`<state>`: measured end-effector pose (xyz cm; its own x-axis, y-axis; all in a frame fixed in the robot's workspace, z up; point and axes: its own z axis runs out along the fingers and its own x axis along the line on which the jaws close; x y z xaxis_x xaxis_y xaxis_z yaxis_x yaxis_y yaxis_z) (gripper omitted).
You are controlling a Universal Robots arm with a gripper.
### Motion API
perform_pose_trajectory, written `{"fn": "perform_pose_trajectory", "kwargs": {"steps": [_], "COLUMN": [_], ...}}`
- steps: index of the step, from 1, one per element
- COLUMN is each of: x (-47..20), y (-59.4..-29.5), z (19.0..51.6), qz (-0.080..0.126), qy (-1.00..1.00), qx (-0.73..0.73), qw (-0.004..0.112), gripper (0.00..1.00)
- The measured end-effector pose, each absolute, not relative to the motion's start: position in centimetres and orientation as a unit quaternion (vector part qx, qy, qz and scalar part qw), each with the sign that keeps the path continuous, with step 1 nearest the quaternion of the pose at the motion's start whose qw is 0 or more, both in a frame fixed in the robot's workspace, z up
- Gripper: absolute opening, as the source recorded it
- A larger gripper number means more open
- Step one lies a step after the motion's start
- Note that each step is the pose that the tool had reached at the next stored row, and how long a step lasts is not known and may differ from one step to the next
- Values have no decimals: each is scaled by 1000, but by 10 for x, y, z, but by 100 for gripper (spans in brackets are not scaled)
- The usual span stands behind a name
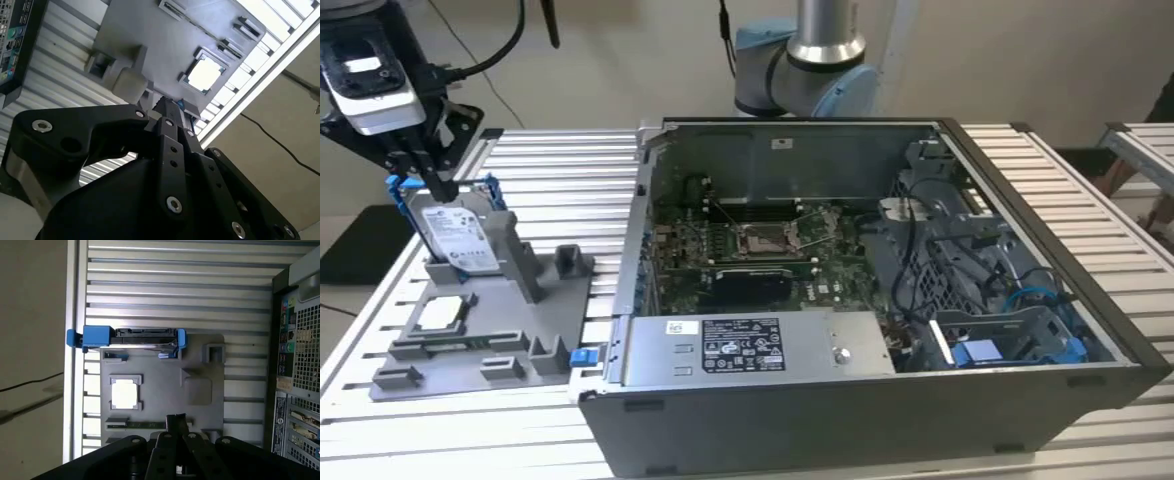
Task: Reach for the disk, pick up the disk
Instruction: 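Reach for the disk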
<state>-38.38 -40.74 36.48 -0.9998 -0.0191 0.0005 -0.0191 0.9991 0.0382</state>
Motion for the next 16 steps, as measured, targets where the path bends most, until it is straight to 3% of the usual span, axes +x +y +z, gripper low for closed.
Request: {"fn": "perform_pose_trajectory", "kwargs": {"steps": [11, 16], "x": [-384, -384], "y": [-407, -392], "z": [365, 364], "qz": [-19, -19], "qy": [-1000, -1000], "qx": [9, 10], "qw": [1, 0], "gripper": [0, 0]}}
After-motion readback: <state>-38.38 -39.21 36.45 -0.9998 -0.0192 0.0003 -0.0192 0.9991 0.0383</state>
